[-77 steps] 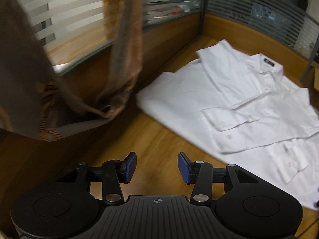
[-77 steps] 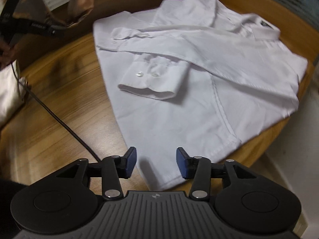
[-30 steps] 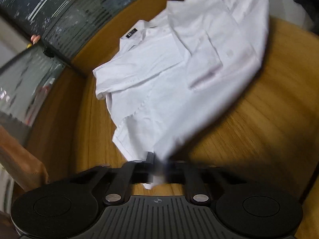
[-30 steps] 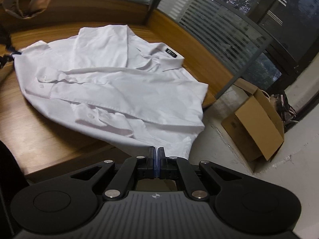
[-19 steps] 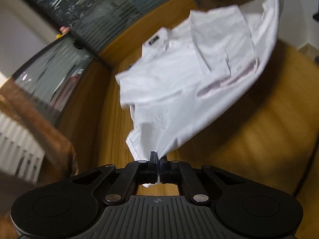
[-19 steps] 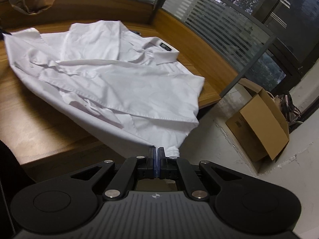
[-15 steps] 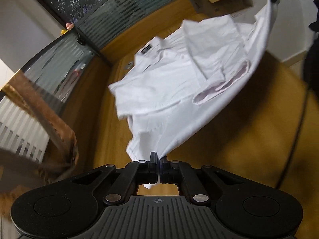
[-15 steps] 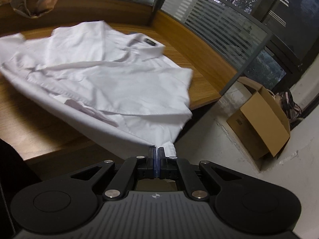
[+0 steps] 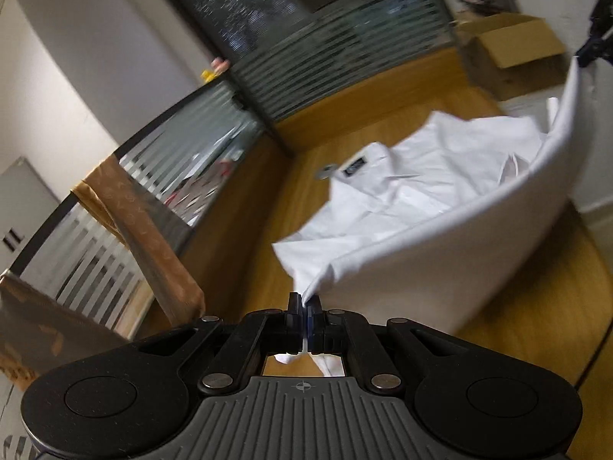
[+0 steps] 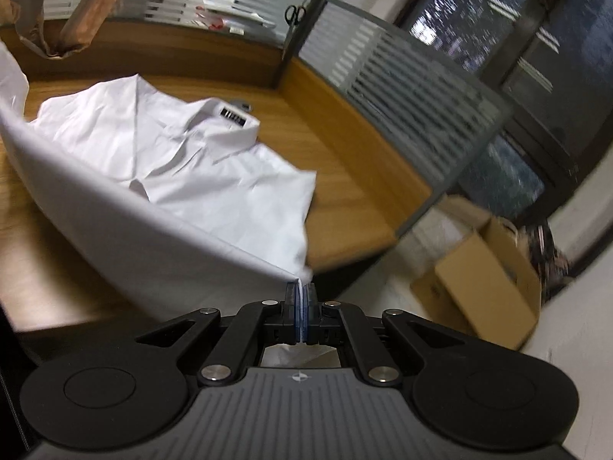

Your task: Fold clothes

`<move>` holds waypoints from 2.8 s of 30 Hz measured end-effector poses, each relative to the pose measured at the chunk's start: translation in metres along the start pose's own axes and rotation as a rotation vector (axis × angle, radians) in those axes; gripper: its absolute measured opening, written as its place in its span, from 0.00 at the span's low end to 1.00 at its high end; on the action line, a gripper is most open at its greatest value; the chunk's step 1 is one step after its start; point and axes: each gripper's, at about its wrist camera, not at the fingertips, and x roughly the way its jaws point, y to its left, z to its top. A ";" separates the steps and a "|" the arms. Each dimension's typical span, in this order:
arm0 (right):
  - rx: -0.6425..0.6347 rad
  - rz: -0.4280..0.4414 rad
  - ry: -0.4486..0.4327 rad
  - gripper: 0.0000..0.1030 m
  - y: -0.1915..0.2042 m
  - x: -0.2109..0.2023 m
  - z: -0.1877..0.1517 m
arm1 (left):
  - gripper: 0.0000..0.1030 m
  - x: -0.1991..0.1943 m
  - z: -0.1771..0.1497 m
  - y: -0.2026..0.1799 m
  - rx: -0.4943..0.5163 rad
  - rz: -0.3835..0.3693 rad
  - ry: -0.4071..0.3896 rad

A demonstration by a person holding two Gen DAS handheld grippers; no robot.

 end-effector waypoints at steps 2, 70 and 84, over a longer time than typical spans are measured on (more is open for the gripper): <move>-0.022 0.009 -0.001 0.01 -0.015 0.026 0.017 | 0.04 0.035 0.016 0.007 -0.036 0.002 0.076; 0.340 0.758 0.392 0.75 -0.105 0.262 -0.032 | 0.63 0.072 0.066 -0.106 -0.557 -0.209 0.168; 0.391 0.951 0.416 0.11 -0.121 0.276 0.009 | 0.66 0.097 0.117 -0.172 -0.603 -0.171 0.249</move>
